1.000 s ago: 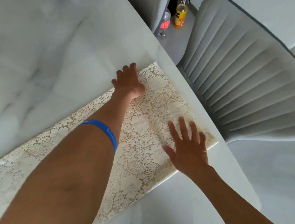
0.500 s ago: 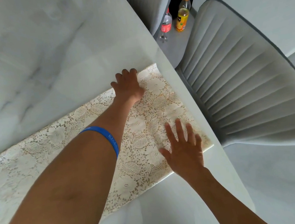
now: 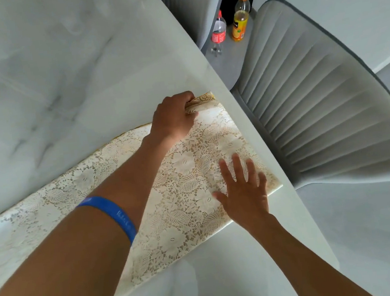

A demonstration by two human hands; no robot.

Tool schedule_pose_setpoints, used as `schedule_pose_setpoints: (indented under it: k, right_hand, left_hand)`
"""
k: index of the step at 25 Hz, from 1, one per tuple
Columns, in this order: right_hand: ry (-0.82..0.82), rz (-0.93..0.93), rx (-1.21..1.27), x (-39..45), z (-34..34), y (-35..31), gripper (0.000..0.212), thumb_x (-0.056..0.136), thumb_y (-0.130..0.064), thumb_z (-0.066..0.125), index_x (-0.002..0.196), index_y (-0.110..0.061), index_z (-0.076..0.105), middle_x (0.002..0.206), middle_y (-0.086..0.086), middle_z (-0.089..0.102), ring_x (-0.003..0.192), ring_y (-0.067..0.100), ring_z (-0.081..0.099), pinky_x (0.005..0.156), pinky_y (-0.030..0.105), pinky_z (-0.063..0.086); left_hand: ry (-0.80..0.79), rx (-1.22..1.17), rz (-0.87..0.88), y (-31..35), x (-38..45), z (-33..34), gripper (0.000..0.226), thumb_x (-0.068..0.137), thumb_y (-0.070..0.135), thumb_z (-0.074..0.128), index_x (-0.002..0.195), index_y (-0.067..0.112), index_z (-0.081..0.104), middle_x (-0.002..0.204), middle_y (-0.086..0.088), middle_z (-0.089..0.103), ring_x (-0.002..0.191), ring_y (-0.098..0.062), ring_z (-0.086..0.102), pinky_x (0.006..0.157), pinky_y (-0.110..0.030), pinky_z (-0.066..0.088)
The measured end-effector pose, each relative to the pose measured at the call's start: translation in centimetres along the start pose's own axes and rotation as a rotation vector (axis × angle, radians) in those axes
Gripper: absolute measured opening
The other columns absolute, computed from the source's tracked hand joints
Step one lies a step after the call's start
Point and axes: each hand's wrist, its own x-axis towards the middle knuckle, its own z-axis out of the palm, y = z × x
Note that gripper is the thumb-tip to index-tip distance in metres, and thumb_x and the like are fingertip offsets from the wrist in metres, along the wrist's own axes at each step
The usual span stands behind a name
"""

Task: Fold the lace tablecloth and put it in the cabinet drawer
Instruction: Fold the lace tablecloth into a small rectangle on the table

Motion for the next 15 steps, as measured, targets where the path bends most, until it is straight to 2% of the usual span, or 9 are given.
schedule_pose_setpoints:
  k: [1,3,4,6,8,10,12,15]
  right_hand:
    - [0.032,0.003,0.058,0.0,-0.7,0.3,0.076,0.095,-0.062,0.034,0.156,-0.033,-0.002,0.166,0.001,-0.01,0.151,0.037,0.002,0.118,0.057,0.013]
    - [0.204,0.112,0.357,-0.4,-2.8,0.8,0.076,0.088,-0.041,0.06,0.151,-0.03,0.019,0.162,0.001,0.017,0.142,0.034,0.029,0.111,0.054,0.029]
    - [0.31,0.201,0.492,-0.3,-3.9,1.3,0.08,0.083,-0.032,0.067,0.149,-0.029,0.023,0.158,0.001,0.026,0.137,0.032,0.036,0.108,0.052,0.033]
    - [0.4,0.254,0.541,-0.5,-6.1,2.0,0.079,0.08,-0.036,0.072,0.146,-0.029,0.03,0.152,0.001,0.038,0.134,0.031,0.04,0.107,0.052,0.033]
    - [0.319,0.127,0.601,-0.9,-8.2,2.7,0.057,0.084,-0.043,0.069,0.134,-0.022,0.052,0.133,0.006,0.06,0.124,0.031,0.052,0.101,0.044,0.04]
    - [0.198,0.017,0.671,-1.7,-10.2,3.2,0.037,0.087,-0.038,0.068,0.114,-0.013,0.067,0.111,0.01,0.071,0.101,0.029,0.064,0.082,0.031,0.047]
    - [0.123,-0.073,0.683,-4.1,-12.2,3.2,0.023,0.087,-0.029,0.069,0.102,-0.012,0.071,0.099,0.009,0.072,0.081,0.023,0.065,0.064,0.025,0.046]
    - [0.06,-0.184,0.627,-9.4,-14.6,2.7,0.011,0.089,-0.024,0.069,0.09,-0.013,0.071,0.085,0.007,0.071,0.073,0.022,0.064,0.061,0.027,0.044]
  left_hand:
    - [0.019,-0.029,0.029,0.4,-1.1,-1.3,0.012,0.087,0.026,0.066,0.082,0.021,0.056,0.07,0.005,0.06,0.067,-0.021,0.057,0.06,-0.028,0.036]
    - [0.017,-0.056,0.072,1.3,-3.9,-4.5,0.021,0.087,0.029,0.066,0.074,0.022,0.051,0.058,0.009,0.048,0.054,-0.013,0.046,0.054,-0.027,0.032]
    - [0.009,-0.063,0.084,1.7,-5.1,-6.0,0.021,0.087,0.03,0.065,0.073,0.022,0.052,0.055,0.009,0.044,0.051,-0.009,0.043,0.052,-0.026,0.031]
    - [0.023,-0.096,0.063,2.3,-7.9,-9.1,0.022,0.088,0.029,0.063,0.069,0.023,0.054,0.053,0.009,0.042,0.047,-0.004,0.039,0.05,-0.025,0.03]
    - [0.07,-0.114,0.047,3.3,-10.7,-12.0,0.032,0.088,0.027,0.062,0.06,0.031,0.048,0.051,0.01,0.042,0.046,-0.003,0.038,0.05,-0.026,0.03]
    - [0.115,-0.131,0.023,4.0,-13.4,-14.2,0.029,0.089,0.024,0.062,0.062,0.029,0.053,0.054,0.009,0.045,0.049,-0.005,0.04,0.053,-0.027,0.032]
    - [0.186,-0.16,-0.014,4.6,-17.1,-16.5,0.019,0.09,0.022,0.062,0.073,0.014,0.06,0.057,0.006,0.045,0.051,-0.009,0.039,0.055,-0.028,0.033]
    - [0.294,-0.222,-0.043,5.0,-22.8,-19.4,0.015,0.091,0.019,0.062,0.085,0.006,0.066,0.059,0.006,0.044,0.049,-0.002,0.035,0.054,-0.027,0.031]
